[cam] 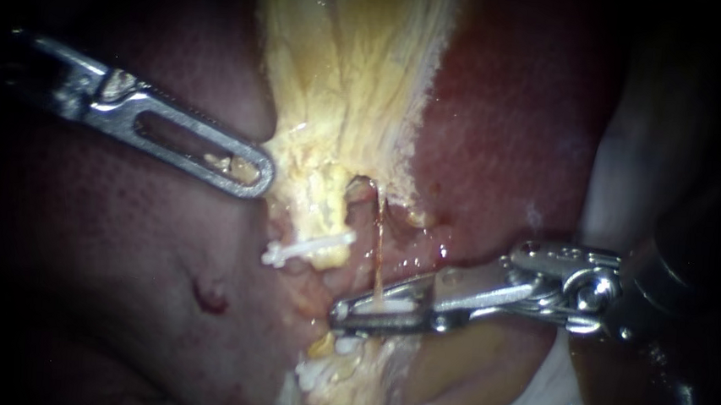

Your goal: Going back second clip right tube

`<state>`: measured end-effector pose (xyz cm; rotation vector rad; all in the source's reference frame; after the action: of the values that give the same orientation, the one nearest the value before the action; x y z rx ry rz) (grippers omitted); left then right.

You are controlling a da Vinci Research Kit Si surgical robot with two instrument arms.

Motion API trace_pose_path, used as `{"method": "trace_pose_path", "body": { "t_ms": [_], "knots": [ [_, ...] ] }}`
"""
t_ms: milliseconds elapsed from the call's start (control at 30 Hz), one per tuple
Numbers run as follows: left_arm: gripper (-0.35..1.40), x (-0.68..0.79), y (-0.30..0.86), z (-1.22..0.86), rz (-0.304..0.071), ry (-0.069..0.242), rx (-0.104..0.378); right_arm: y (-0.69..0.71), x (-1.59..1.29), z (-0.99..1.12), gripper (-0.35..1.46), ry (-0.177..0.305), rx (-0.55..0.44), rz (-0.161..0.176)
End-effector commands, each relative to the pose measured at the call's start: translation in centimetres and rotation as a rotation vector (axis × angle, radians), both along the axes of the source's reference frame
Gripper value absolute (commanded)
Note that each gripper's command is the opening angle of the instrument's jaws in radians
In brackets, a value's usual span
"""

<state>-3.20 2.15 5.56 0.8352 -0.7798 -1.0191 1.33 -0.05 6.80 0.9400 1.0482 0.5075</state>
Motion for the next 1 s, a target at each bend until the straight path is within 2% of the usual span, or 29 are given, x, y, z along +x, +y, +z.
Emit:
{"method": "trace_pose_path", "body": {
  "t_ms": [33,267,333,400,467,633,767,1000],
  "knots": [
    [-0.35,0.00,0.00,-0.01,0.000,0.000,0.001,0.00,0.00,0.01,-0.35,0.000,0.000,-0.003],
    [-0.35,0.00,0.00,-0.01,0.000,0.000,0.001,0.00,0.00,0.00,-0.35,-0.002,0.014,-0.012],
    [-0.35,0.00,0.00,-0.01,0.000,0.000,0.001,0.00,0.02,0.01,0.01,0.010,0.017,-0.004],
    [-0.35,0.00,0.00,-0.01,0.000,0.000,0.001,0.00,0.04,0.01,0.33,0.016,0.006,0.027],
    [-0.35,0.00,0.00,-0.01,0.000,0.000,0.001,0.01,0.06,0.02,0.43,0.011,0.002,0.037],
    [-0.35,0.00,0.00,-0.01,0.000,0.000,0.001,0.04,0.07,0.08,0.46,0.042,-0.086,0.027],
    [-0.35,0.00,0.00,-0.01,0.000,0.000,0.001,0.09,0.04,0.16,0.49,0.040,-0.196,0.067],
    [-0.35,0.01,0.00,-0.01,0.000,0.000,0.001,0.18,-0.16,0.22,0.50,0.060,-0.271,0.061]
  ]
}}
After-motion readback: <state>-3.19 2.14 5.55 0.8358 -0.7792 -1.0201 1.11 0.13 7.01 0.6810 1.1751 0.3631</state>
